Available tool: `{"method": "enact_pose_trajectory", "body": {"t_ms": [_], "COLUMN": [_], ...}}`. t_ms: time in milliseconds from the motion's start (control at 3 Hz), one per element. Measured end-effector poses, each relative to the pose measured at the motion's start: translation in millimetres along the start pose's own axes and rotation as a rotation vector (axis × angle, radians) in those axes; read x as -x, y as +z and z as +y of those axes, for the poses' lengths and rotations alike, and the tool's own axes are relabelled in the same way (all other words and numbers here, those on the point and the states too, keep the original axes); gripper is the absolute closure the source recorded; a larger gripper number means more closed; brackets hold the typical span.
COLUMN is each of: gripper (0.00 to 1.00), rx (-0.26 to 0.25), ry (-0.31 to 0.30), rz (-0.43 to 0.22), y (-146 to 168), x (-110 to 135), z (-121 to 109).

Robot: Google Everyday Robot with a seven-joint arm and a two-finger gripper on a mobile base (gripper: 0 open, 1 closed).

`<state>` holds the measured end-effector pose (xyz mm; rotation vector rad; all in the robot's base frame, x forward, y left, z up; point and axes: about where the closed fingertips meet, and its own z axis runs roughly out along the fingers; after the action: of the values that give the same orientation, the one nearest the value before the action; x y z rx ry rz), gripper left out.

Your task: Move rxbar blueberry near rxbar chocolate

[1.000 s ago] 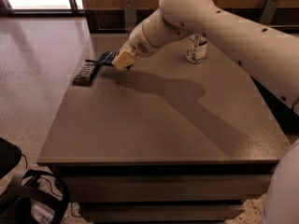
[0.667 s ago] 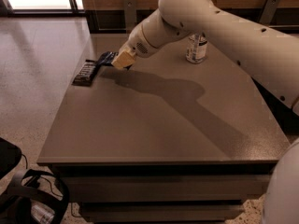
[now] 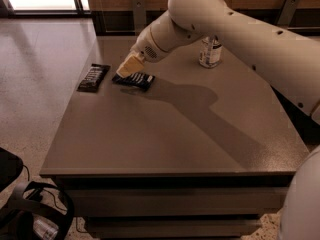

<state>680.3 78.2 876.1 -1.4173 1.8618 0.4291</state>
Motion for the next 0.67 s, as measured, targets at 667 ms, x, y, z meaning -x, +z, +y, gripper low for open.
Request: {"method": "enact_pose_trajectory", "body": {"t_ms": [667], "gripper": [0.00], "rx": [0.002], "ry": [-0.001], "rz": [0.000], "y": [1.2], "x": [0.2], "z": [0.9]}}
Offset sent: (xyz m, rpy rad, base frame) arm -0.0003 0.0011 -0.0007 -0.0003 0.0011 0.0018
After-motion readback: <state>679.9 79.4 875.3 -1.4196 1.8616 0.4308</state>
